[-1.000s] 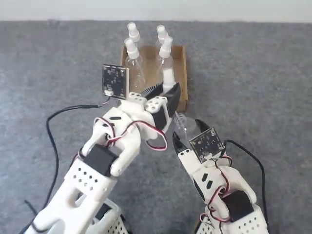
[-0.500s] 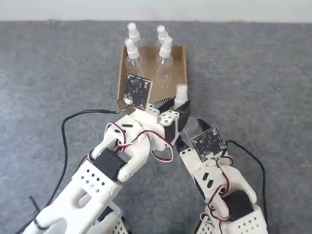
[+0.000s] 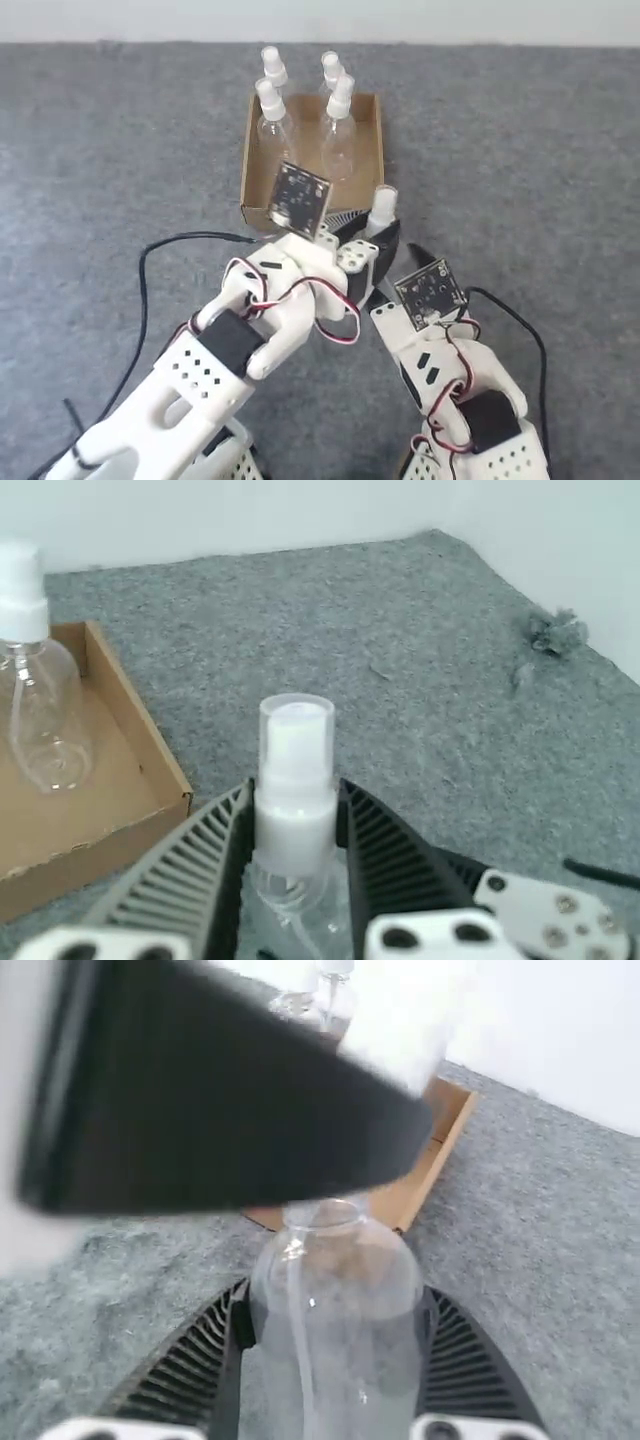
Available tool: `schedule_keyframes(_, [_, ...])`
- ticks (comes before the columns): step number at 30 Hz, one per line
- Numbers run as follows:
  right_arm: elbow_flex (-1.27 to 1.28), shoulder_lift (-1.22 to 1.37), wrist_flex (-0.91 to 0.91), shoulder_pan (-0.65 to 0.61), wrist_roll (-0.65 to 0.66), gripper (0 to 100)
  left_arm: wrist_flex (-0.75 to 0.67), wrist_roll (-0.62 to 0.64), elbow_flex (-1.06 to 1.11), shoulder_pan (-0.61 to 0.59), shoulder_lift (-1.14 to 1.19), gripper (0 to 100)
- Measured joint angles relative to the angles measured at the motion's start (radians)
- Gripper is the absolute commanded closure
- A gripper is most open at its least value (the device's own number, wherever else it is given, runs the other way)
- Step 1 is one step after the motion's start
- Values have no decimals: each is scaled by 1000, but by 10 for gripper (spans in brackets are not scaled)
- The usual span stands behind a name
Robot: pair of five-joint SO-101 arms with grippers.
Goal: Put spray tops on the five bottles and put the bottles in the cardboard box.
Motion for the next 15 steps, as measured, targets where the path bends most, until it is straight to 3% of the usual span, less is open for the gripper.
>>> schedule_keyframes(3, [0,0,-21,25,-37,876,-2,-3,6,12,0,957])
schedule_keyframes(8, [0,0,-25,46,-92,876,-9,-5,25,37,0,818])
schedule_keyframes(15, [0,0,-26,72,-104,876,0,15,37,38,0,803])
